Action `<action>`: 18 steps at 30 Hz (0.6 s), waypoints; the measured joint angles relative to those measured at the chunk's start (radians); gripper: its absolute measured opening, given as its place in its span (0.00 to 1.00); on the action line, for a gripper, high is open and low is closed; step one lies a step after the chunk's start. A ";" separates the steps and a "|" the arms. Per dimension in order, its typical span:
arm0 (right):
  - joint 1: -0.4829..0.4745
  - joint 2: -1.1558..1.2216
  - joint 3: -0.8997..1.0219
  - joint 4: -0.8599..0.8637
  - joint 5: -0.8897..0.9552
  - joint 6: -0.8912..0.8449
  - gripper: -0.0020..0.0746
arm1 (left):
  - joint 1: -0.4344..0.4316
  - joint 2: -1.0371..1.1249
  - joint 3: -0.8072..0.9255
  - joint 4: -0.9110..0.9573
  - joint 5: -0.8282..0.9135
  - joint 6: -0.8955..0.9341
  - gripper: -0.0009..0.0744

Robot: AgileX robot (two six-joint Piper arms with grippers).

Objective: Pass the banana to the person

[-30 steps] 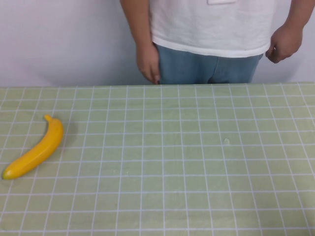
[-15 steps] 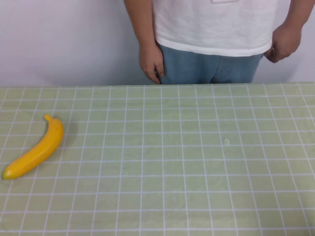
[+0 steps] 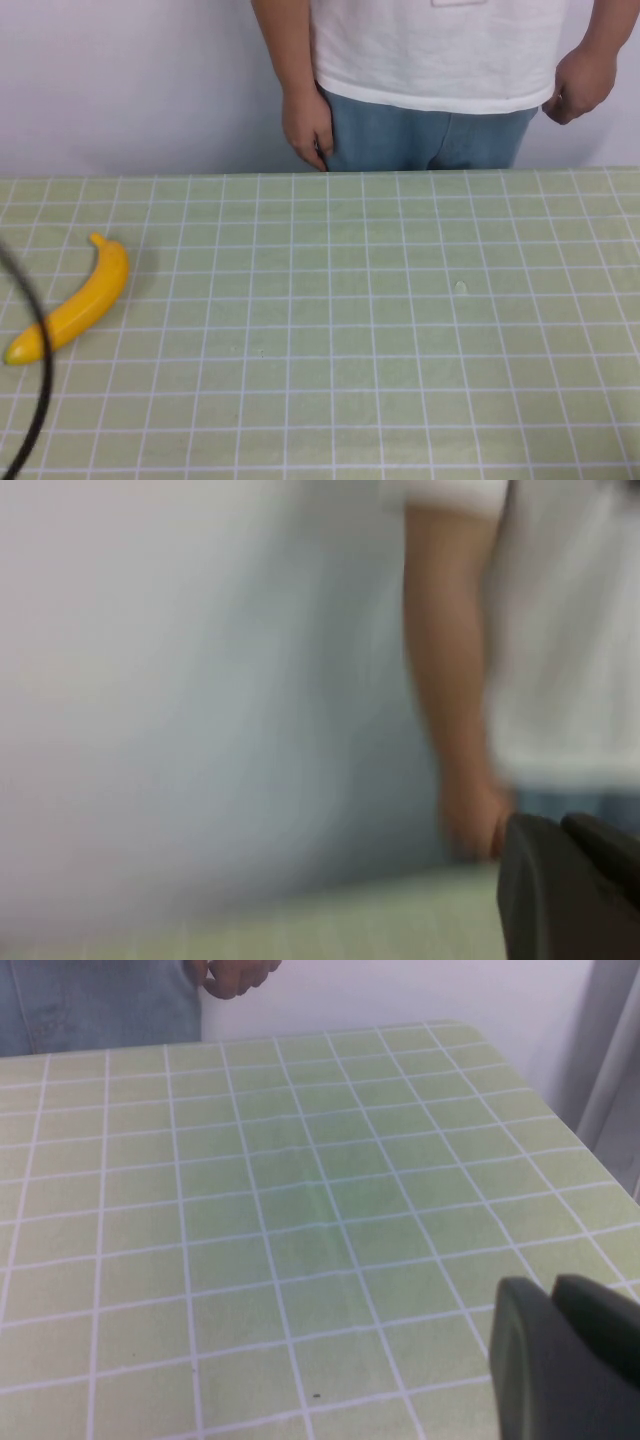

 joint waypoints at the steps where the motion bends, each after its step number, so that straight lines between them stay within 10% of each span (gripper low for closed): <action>1: 0.000 0.000 0.000 0.000 0.000 0.000 0.01 | 0.000 0.037 -0.038 0.077 0.065 -0.049 0.01; 8: 0.000 0.000 0.000 0.000 0.000 0.000 0.01 | 0.010 0.292 -0.243 0.531 0.388 -0.299 0.01; 18: 0.000 0.000 0.000 0.000 0.000 0.000 0.01 | 0.191 0.603 -0.263 0.235 0.562 -0.112 0.01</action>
